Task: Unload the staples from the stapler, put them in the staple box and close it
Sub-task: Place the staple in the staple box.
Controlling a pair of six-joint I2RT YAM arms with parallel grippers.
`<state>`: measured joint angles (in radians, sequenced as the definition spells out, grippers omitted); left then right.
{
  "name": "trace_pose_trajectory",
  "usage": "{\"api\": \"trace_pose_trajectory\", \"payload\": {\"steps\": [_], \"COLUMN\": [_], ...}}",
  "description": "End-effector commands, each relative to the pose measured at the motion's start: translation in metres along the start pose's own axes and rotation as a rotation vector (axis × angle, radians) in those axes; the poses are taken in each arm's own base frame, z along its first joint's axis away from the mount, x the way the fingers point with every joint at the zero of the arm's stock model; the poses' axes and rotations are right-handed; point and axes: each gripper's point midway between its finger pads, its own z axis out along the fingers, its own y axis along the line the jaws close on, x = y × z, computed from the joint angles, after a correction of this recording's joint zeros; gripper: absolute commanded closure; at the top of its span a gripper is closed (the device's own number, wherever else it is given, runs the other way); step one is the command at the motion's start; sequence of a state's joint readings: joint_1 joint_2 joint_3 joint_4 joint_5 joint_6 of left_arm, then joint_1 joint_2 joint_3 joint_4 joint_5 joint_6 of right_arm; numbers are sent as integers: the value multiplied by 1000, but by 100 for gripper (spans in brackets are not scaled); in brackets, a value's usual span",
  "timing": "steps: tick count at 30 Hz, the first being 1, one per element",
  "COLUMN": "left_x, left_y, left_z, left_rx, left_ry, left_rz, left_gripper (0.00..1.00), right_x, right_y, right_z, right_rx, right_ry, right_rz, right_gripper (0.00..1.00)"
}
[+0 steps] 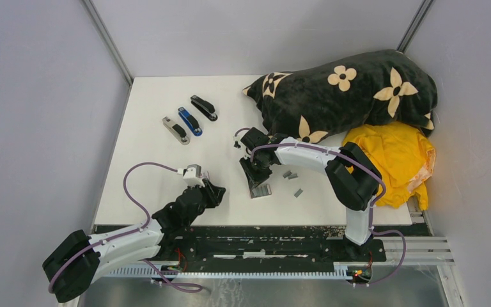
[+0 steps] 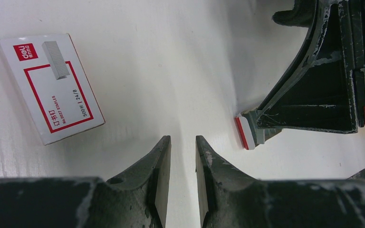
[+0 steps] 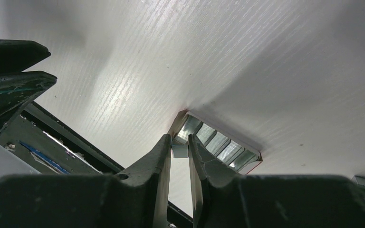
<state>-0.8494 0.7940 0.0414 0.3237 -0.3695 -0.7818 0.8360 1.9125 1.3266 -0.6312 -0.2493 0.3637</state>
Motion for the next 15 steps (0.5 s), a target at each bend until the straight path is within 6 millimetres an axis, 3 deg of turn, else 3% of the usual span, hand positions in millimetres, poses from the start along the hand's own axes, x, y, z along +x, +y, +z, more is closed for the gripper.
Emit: {"api": "trace_pose_trajectory", "payload": {"steps": [1,15], "left_x": [-9,-9], "left_y": [1,1], "left_z": [2,2], "left_rx": [-4,-3], "left_ry": [-51,-50], "left_rz": [24,26], "left_gripper": [67,67], "right_x": [-5,-2], "right_y": [0,-3], "right_z": [4,5], "right_rx": [11,20], "right_ry": [-23,-19], "right_rz": [6,9], "right_gripper": [75,74]}}
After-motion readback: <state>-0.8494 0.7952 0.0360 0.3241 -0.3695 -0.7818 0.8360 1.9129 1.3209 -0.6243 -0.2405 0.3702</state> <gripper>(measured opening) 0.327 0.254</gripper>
